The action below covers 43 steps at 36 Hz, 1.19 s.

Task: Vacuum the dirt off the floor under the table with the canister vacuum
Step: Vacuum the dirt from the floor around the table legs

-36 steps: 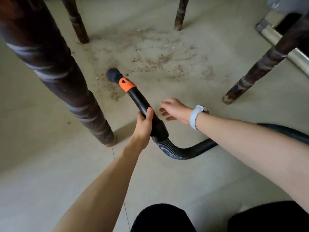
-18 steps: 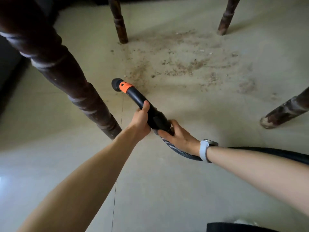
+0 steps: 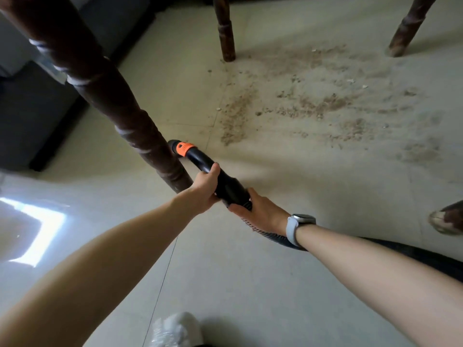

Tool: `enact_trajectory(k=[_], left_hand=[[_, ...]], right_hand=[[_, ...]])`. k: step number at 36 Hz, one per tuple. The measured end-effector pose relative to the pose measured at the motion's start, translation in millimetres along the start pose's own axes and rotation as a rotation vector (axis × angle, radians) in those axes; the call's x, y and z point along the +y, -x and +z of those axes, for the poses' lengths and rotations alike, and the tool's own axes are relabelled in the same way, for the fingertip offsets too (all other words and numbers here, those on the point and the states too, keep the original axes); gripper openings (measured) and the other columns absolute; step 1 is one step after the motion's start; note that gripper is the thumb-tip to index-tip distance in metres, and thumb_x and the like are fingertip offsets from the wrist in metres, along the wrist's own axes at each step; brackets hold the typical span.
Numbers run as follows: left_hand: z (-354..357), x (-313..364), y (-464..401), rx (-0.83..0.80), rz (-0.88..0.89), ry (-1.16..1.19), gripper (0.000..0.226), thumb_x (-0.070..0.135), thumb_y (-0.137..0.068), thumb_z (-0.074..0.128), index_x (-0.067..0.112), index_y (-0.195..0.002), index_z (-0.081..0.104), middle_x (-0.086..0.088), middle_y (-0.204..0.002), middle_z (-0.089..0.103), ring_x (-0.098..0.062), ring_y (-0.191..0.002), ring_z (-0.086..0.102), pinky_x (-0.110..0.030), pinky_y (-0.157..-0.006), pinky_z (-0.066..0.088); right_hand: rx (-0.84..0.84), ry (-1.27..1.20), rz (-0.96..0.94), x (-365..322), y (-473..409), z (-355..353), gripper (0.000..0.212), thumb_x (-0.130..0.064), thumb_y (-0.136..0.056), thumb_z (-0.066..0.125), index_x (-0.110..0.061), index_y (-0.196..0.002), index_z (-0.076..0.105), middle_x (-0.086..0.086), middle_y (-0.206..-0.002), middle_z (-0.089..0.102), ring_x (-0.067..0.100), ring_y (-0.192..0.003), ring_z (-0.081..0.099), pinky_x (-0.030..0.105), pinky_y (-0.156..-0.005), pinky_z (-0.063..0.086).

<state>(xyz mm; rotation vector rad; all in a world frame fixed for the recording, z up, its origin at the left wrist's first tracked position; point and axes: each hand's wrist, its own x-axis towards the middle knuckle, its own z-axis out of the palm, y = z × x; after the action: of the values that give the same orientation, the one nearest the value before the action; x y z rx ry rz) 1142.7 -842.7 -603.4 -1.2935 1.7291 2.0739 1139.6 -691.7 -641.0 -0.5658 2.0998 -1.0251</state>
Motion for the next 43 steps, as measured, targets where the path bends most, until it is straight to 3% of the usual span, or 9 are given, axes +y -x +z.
enact_trajectory(k=[6, 11, 16, 28, 32, 36, 43], left_hand=[[3.2, -3.0, -7.8, 0.011, 0.012, -0.030, 0.025, 0.030, -0.101, 0.043, 0.008, -0.112, 0.039, -0.012, -0.108, 0.054, -0.031, -0.107, 0.055, -0.042, -0.089, 0.048], [12.5, -10.3, -13.0, -0.022, 0.047, -0.055, 0.029, 0.031, -0.100, 0.043, 0.007, -0.114, 0.039, -0.011, -0.105, 0.055, -0.029, -0.105, 0.057, -0.040, -0.091, 0.049], [17.3, -21.9, -26.4, 0.000, 0.096, -0.124, 0.041, 0.037, -0.099, 0.044, 0.002, -0.120, 0.041, -0.016, -0.115, 0.055, -0.029, -0.108, 0.058, -0.043, -0.097, 0.048], [21.2, -30.3, -35.0, 0.040, 0.132, -0.087, 0.029, 0.042, -0.098, 0.041, 0.014, -0.101, 0.041, -0.013, -0.112, 0.056, -0.031, -0.111, 0.056, -0.048, -0.102, 0.044], [15.0, -30.8, -36.3, 0.085, 0.151, -0.090, 0.041, 0.043, -0.099, 0.036, 0.006, -0.117, 0.040, -0.014, -0.119, 0.054, -0.028, -0.112, 0.054, -0.043, -0.102, 0.044], [10.4, -32.7, -33.5, 0.206, 0.197, -0.100, 0.047, 0.041, -0.101, 0.032, 0.004, -0.129, 0.039, -0.008, -0.110, 0.049, -0.022, -0.101, 0.049, -0.029, -0.084, 0.037], [17.2, -44.7, -25.3, 0.229, 0.150, -0.109, 0.051, 0.040, -0.101, 0.033, 0.002, -0.135, 0.034, -0.008, -0.114, 0.049, -0.021, -0.102, 0.047, -0.030, -0.085, 0.036]], right_hand=[[-0.014, 0.062, 0.047, 6.5, -7.3, -4.4, 0.052, -0.059, -0.087, 0.052, -0.019, -0.117, 0.039, -0.003, -0.083, 0.062, 0.018, -0.066, 0.062, 0.037, -0.070, 0.053], [0.042, 0.102, 0.125, 20.3, 3.3, -5.6, 0.052, -0.061, -0.085, 0.051, -0.022, -0.116, 0.037, -0.005, -0.087, 0.060, 0.018, -0.073, 0.062, 0.036, -0.067, 0.051], [0.045, 0.263, 0.189, 35.5, 6.0, -6.7, 0.046, -0.059, -0.088, 0.049, -0.020, -0.112, 0.040, 0.002, -0.087, 0.062, 0.024, -0.076, 0.061, 0.035, -0.066, 0.046], [0.109, 0.532, 0.123, 47.0, 12.1, -9.3, 0.037, -0.059, -0.094, 0.037, -0.022, -0.096, 0.036, -0.002, -0.078, 0.055, 0.025, -0.068, 0.052, 0.033, -0.059, 0.035], [0.078, 0.497, 0.110, 39.2, 8.8, -1.3, 0.036, -0.058, -0.094, 0.038, -0.022, -0.095, 0.036, -0.005, -0.072, 0.051, 0.025, -0.067, 0.052, 0.033, -0.057, 0.034], [0.044, 0.463, 0.072, 29.4, 6.3, 3.4, 0.039, -0.059, -0.094, 0.038, -0.020, -0.099, 0.040, 0.001, -0.080, 0.059, 0.027, -0.072, 0.057, 0.034, -0.059, 0.037], [-0.027, 0.430, 0.112, 35.0, 17.7, -4.1, 0.040, -0.059, -0.093, 0.037, -0.021, -0.101, 0.045, 0.000, -0.077, 0.057, 0.022, -0.070, 0.054, 0.033, -0.059, 0.038]])
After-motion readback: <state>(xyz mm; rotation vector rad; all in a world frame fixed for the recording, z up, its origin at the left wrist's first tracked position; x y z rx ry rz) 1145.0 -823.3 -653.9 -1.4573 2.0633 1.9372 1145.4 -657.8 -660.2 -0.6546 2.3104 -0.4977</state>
